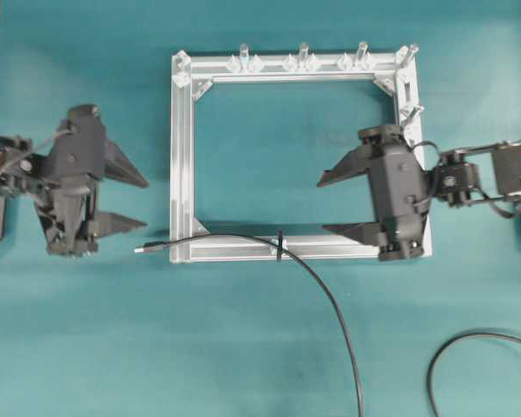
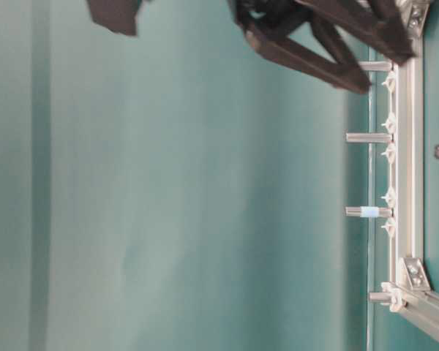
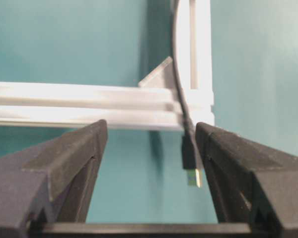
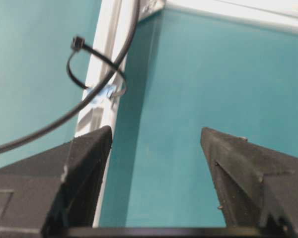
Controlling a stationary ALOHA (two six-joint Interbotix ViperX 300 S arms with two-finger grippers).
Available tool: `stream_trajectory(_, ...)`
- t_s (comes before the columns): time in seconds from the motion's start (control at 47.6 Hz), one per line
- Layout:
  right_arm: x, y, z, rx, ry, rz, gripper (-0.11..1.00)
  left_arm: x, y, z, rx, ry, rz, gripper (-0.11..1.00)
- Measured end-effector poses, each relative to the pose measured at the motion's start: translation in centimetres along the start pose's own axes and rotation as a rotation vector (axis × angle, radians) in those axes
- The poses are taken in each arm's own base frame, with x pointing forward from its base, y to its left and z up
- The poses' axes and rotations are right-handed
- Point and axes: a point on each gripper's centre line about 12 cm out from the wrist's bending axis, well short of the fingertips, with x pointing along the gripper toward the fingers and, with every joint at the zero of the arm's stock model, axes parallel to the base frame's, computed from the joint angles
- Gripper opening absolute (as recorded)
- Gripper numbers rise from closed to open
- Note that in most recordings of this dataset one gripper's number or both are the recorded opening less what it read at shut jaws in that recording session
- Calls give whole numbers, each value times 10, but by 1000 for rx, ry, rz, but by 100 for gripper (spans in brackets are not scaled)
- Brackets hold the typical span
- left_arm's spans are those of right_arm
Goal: Insert the wire through the string loop located in the center.
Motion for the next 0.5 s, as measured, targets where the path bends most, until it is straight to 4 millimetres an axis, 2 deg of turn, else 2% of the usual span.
stream_trajectory(0.105, -9, -2, -2, -1, -17, -5, 74, -10, 5, 5, -3, -43, 12, 70)
stream_trajectory(0.505, -21, -2, -13, -4, -121, 6, 74, -29, 16, -7, 47, -144, 46, 69)
